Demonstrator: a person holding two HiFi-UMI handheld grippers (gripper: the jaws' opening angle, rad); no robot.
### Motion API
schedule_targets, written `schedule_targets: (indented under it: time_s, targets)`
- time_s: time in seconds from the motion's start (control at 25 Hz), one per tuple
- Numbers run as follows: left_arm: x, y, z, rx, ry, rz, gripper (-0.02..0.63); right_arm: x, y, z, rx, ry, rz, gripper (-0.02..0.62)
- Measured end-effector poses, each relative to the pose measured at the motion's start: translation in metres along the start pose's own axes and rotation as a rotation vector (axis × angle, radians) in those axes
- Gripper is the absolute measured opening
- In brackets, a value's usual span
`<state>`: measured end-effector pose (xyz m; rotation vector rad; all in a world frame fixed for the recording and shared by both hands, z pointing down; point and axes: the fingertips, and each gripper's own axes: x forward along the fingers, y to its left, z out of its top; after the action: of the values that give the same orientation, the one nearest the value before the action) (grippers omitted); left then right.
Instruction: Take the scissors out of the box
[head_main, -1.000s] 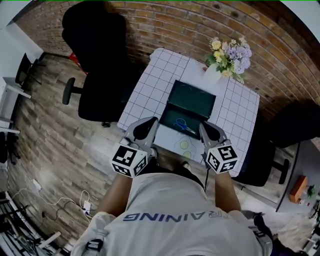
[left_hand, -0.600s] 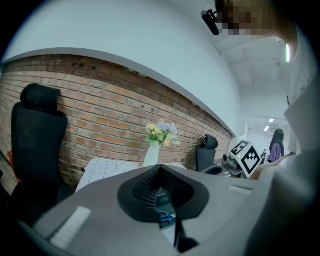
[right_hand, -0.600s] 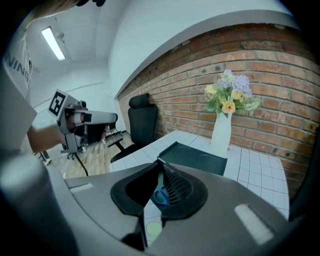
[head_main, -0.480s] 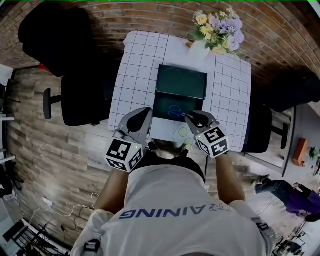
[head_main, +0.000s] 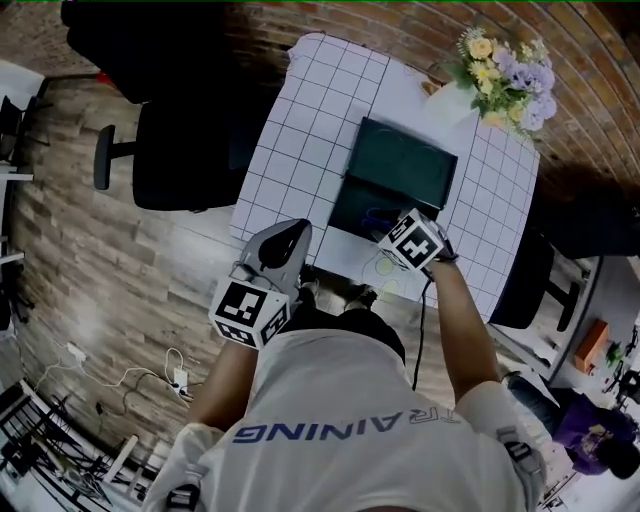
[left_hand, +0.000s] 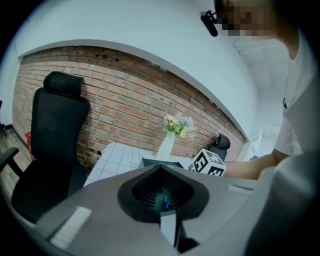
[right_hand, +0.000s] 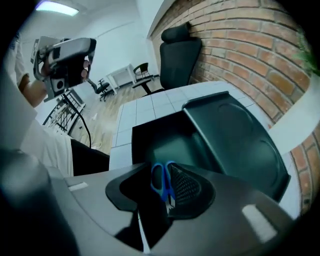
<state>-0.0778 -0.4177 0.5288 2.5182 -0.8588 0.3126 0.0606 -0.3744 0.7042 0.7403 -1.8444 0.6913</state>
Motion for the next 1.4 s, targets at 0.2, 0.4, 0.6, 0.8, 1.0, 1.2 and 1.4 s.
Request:
schedule_targets:
  time_s: [0.2,0.4,0.6,0.8,1.0,1.2,1.4]
  targets:
    - [-0.005,0.009,-0.002,-0.037,-0.011,0.025,0.003,0.03,0.0,-0.004,-0.068,0.131,0.006,0.135]
    - [-0.007,0.016,-0.003,-0.056,-0.01,0.038,0.003,0.043,-0.001,-0.011,-0.094,0.202,-0.009,0.114]
    - [-0.008,0.017,-0.001,-0.068,-0.018,0.046,0.003,0.046,-0.003,-0.012,-0.072,0.187,-0.015,0.095]
    - [-0.011,0.014,0.002,-0.071,-0.025,0.054,0.003,0.041,-0.006,-0.009,-0.053,0.15,-0.026,0.089]
    - [-0.013,0.006,0.011,-0.06,-0.049,0.049,0.003,-0.007,-0.008,0.013,-0.006,-0.009,-0.122,0.087]
    - [-0.005,-0.016,0.029,-0.025,-0.078,0.007,0.003,-0.072,-0.004,0.035,0.053,-0.218,-0.205,0.087]
    - [0.005,-0.05,0.053,0.032,-0.117,-0.051,0.003,-0.149,-0.008,0.046,0.128,-0.443,-0.307,0.087]
